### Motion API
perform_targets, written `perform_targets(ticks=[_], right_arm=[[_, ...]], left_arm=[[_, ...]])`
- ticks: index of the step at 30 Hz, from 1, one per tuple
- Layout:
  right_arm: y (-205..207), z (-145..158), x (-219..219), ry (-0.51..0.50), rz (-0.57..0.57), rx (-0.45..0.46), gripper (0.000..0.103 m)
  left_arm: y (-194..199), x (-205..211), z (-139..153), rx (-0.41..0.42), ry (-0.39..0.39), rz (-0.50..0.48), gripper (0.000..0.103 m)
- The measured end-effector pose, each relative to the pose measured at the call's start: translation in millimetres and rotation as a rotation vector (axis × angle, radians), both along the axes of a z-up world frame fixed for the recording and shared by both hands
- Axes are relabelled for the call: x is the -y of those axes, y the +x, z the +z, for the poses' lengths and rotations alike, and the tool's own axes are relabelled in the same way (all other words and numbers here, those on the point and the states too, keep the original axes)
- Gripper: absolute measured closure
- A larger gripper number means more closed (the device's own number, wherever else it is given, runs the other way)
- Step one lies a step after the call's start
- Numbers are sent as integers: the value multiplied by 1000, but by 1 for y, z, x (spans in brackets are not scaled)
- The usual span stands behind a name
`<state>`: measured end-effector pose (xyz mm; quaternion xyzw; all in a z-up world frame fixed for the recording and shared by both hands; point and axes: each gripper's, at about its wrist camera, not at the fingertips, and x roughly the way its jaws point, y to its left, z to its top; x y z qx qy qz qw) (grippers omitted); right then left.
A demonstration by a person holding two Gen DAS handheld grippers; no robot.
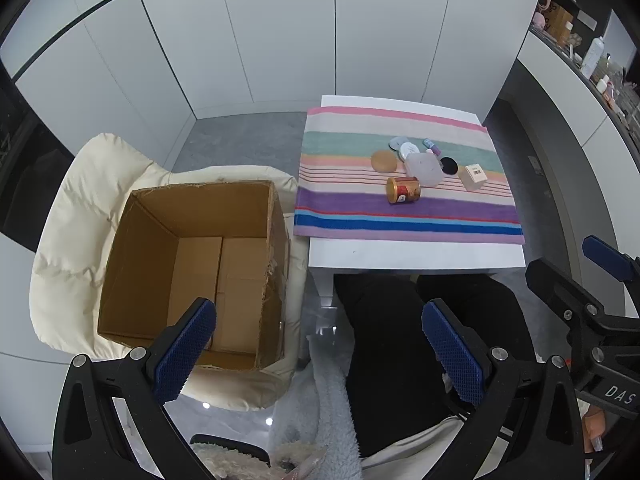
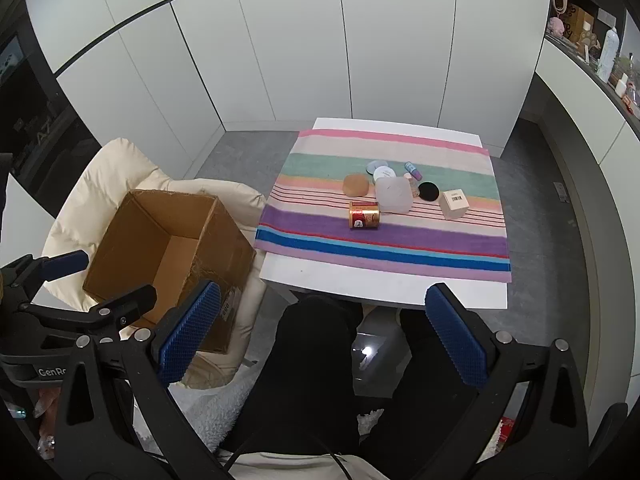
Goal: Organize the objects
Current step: 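Move both tools toward the objects on the striped cloth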
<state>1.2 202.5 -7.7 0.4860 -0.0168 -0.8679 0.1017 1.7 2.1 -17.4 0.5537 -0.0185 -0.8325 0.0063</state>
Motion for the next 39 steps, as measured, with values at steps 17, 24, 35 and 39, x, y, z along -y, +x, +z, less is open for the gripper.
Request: perform_targets(ticks=[17,24,35,39], right_arm=[[-2,-2,-2,-4,3,4,0],[0,-3,-4,-6,6,4,0],[1,-2,-4,-4,3,1,0],[-1,-2,-4,-4,4,3,0]], left_arm=[[-2,-4,-5,18,0,-11,0],[-3,-6,-5,23,-1,11,0],[-2,-10,-7,26,-9,4,0],[-2,-10,-8,31,-8,2,0]])
